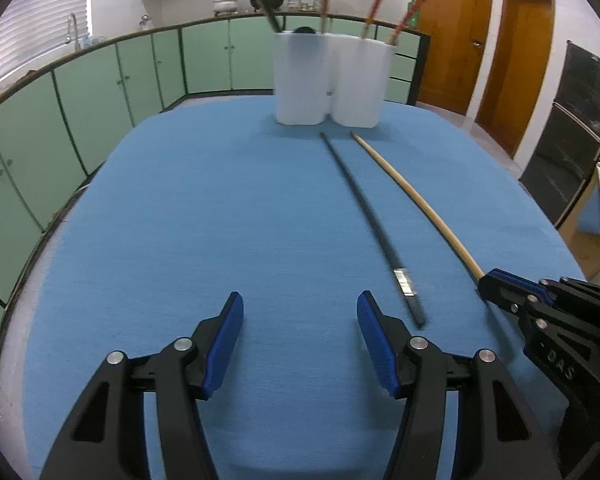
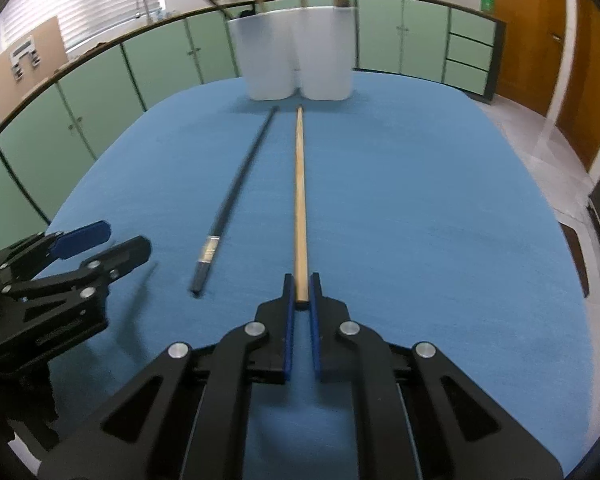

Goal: Organize utensils
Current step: 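Grasp the plain wooden chopstick with the right tool while the left tool grasps the black chopstick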

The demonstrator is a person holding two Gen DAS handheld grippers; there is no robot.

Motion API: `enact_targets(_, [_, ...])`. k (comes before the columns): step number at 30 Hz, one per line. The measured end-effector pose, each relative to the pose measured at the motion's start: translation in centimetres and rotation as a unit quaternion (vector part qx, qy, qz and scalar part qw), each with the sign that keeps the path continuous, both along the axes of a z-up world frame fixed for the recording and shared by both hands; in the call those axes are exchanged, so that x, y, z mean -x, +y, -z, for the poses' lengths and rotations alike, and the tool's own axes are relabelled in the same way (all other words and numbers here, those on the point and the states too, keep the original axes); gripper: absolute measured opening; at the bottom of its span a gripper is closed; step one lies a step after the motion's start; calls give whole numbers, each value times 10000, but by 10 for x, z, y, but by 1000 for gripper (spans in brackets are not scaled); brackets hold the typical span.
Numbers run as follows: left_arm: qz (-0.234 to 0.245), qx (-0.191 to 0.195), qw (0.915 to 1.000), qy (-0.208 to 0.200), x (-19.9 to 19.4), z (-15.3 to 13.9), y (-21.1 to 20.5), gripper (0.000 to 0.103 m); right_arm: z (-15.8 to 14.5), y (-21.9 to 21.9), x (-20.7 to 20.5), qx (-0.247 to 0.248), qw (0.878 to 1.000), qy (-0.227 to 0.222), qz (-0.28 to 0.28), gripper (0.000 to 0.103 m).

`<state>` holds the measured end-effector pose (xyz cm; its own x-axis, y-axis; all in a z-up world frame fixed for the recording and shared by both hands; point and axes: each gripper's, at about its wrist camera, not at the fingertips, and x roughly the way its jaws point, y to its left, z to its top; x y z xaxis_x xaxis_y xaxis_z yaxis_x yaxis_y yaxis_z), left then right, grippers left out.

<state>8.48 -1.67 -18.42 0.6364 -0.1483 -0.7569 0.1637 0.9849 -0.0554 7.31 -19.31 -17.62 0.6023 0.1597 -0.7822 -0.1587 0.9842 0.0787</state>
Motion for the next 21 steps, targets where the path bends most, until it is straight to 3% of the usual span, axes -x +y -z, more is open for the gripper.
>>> enact_targets(7, [223, 142, 9996, 50, 3, -1, -27, 58, 3, -24, -3, -17, 9998, 18, 191, 6])
enact_targets(15, [243, -48, 9996, 164, -1, 9, -46, 58, 6, -27, -2, -125, 9998, 34, 178, 6])
enact_targets(17, [199, -122, 9996, 143, -2, 9, -48, 55, 6, -28, -1, -151, 9997, 38, 177, 7])
enact_targets(21, [111, -152, 9998, 107, -3, 10, -48, 40, 6, -27, 0, -118, 9998, 26, 171, 7])
